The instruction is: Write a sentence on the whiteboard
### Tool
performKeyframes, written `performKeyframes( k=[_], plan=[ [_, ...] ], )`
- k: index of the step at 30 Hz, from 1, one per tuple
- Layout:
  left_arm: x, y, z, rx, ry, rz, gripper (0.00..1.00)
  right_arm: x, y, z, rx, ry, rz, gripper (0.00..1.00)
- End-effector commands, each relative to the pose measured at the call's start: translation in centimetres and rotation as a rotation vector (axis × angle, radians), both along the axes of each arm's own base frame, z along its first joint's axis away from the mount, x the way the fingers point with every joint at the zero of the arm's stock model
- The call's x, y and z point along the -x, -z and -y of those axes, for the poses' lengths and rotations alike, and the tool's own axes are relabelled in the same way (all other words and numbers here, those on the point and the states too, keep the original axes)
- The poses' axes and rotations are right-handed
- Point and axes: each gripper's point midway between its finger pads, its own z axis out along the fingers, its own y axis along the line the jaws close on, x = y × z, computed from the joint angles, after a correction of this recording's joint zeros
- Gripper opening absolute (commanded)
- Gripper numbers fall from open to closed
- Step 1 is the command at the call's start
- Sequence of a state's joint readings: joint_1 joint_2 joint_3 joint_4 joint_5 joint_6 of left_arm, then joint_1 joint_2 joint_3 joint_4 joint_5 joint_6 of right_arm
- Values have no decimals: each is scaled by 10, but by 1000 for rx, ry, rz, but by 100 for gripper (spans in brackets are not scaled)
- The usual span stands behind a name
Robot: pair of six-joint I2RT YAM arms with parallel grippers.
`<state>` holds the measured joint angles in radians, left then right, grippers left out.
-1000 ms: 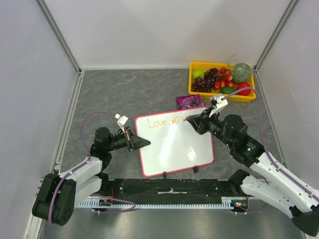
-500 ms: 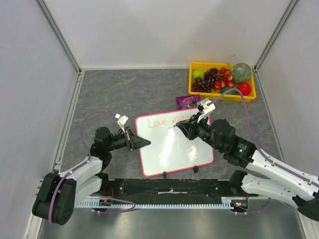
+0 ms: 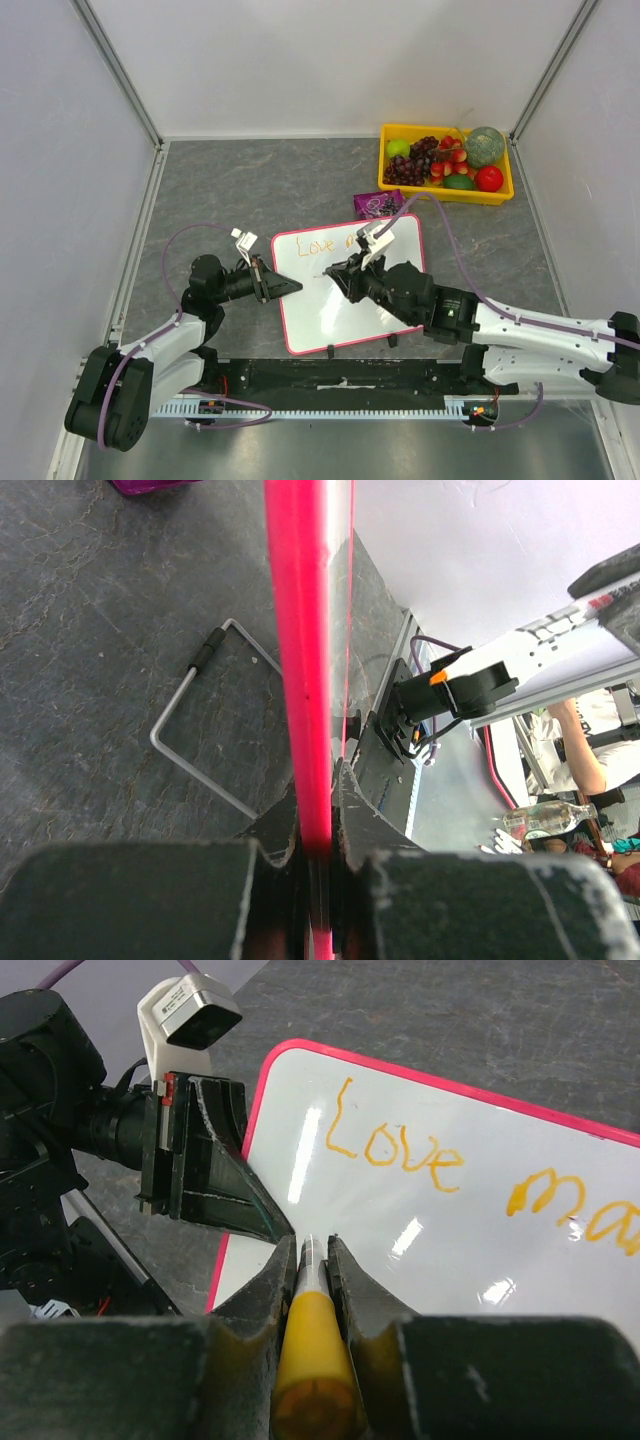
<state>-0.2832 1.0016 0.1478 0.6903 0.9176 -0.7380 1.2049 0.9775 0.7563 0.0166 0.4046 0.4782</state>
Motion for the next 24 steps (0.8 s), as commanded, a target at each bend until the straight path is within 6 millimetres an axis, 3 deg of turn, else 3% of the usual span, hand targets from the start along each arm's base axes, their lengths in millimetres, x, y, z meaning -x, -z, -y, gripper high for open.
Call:
performKeyframes(
  k=[1, 9, 24],
  plan=[
    [-10, 21, -6, -102, -33, 100, 2, -9, -20, -13, -80, 67, 56, 0],
    [-10, 21, -6, -102, -32, 100, 2, -21, -22, -20, -70, 120, 78, 0],
    [-10, 20, -6, -101, -32, 106, 2, -26, 6, -22, -6, 143, 57, 0]
  ],
)
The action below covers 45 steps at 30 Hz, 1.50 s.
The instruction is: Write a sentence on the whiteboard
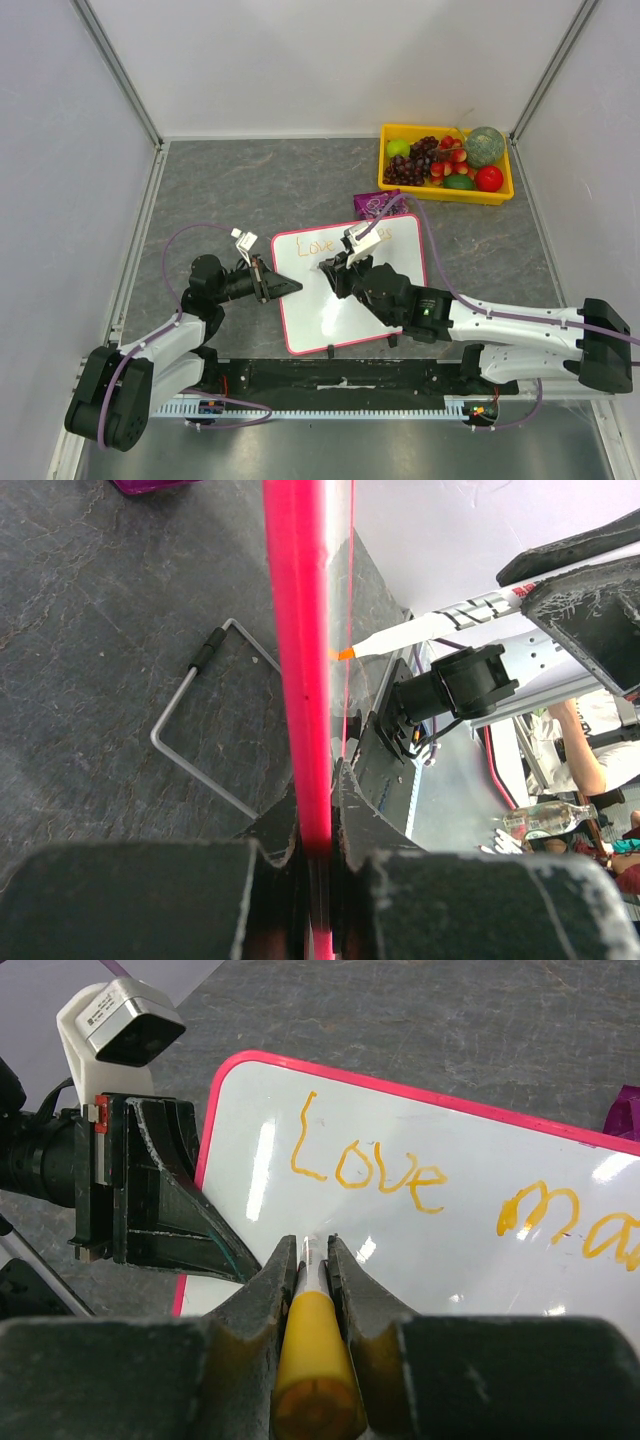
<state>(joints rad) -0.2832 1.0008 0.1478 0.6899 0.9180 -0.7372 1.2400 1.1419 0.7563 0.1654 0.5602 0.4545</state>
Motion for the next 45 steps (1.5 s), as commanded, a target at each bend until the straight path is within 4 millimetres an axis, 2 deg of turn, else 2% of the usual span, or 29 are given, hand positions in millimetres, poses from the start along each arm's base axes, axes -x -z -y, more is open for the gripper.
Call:
performKeyframes(
  k=[1, 14, 36, 45],
  plan=[
    [-9, 20, -6, -101, -33, 102, 2, -4, -13, -3, -43, 28, 18, 0],
    [-9, 20, -6, -101, -31, 106, 2, 4, 9, 0, 0, -9, -21, 0],
    [-9, 19, -6, -100, -30, 106, 2, 30, 43, -3, 30, -127, -117, 0],
    [-9, 20, -6, -101, -29, 106, 2, 23, 33, 8, 20, -76, -82, 0]
  ],
)
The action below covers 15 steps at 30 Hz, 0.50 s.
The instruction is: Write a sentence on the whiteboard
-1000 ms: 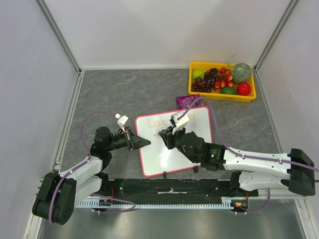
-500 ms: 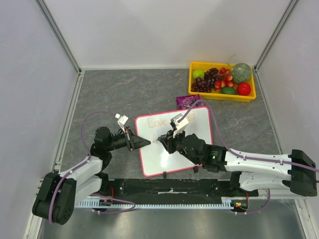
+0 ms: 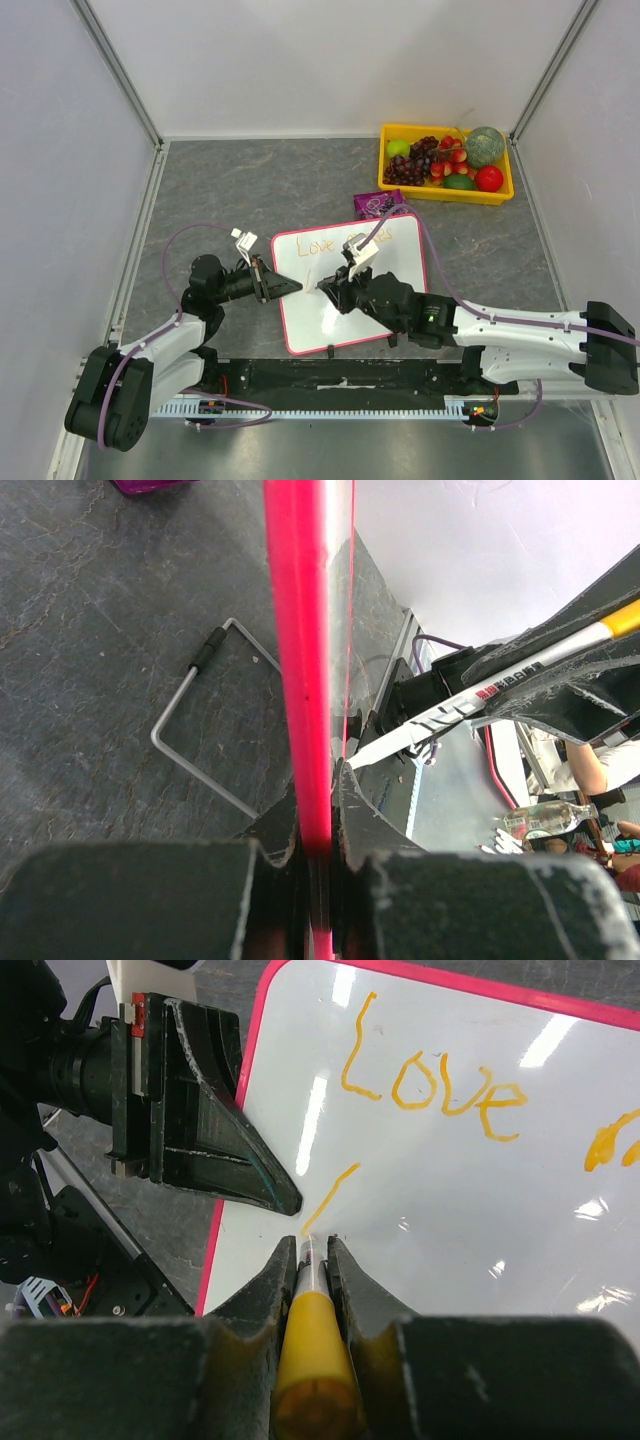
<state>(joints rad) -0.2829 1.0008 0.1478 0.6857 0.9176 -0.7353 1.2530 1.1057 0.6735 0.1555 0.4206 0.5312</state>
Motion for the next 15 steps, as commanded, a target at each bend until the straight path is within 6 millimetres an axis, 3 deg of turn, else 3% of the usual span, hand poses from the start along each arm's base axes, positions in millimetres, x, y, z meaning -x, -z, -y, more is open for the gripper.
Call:
performKeyframes(
  k=[1, 15],
  plan=[
    [-10, 19, -6, -99, -30, 110, 2, -8, 3, 15, 37, 65, 22, 0],
    [-9, 19, -5, -99, -28, 108, 2, -14, -45, 16, -56, 94, 84, 0]
  ],
)
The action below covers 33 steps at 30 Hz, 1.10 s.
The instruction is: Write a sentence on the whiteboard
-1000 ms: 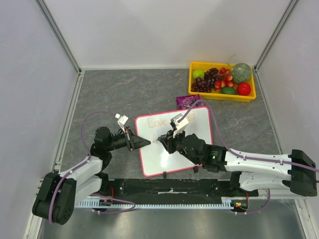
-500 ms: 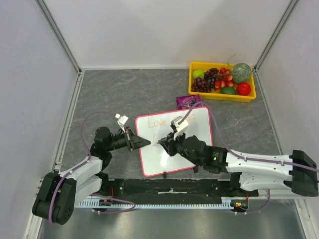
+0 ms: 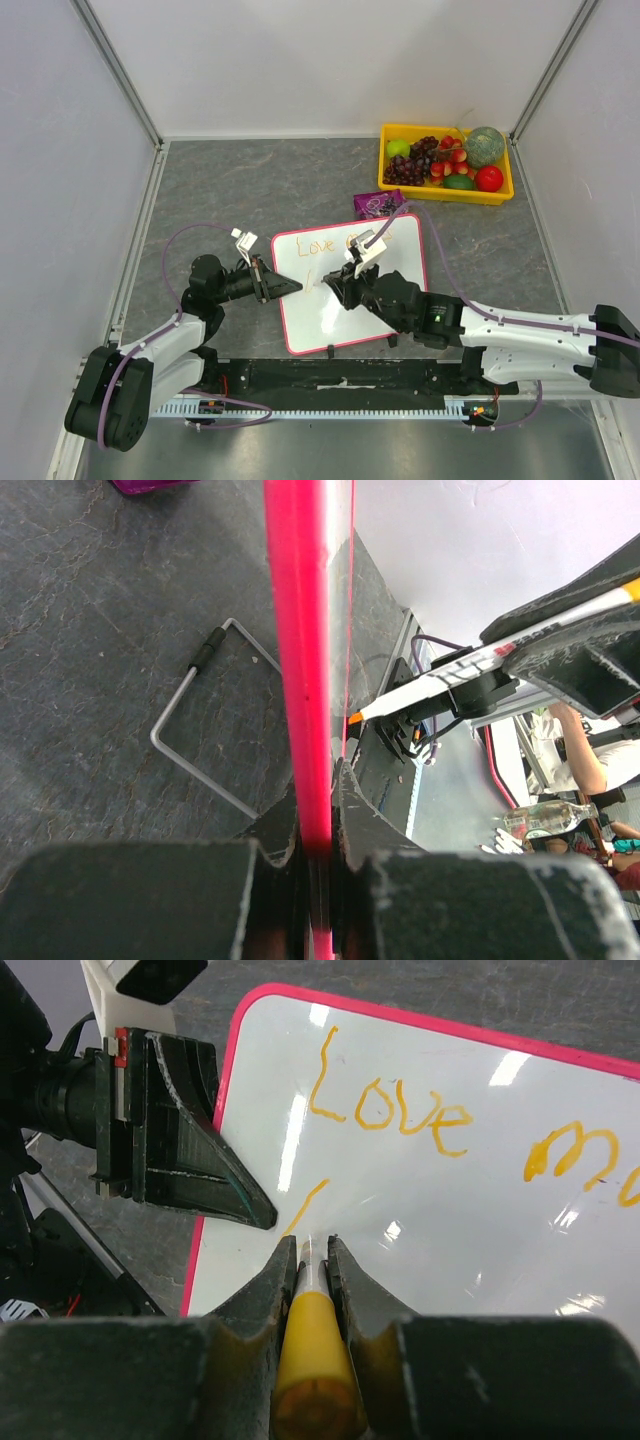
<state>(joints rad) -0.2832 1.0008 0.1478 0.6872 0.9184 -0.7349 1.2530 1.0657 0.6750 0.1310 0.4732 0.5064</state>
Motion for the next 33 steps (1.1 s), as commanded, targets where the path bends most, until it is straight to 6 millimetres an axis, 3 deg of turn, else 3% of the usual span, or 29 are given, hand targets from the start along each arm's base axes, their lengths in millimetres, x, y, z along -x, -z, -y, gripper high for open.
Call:
performKeyframes(
  k=[1, 12, 33],
  plan=[
    [-10, 20, -6, -100, -31, 105, 2, -9, -37, 4, -59, 51, 55, 0],
    [-9, 20, -6, -100, -28, 105, 2, -13, -16, 4, -9, 73, 42, 0],
    [-9, 19, -6, -100, -31, 111, 2, 6, 22, 10, 29, 4, -44, 0]
  ],
)
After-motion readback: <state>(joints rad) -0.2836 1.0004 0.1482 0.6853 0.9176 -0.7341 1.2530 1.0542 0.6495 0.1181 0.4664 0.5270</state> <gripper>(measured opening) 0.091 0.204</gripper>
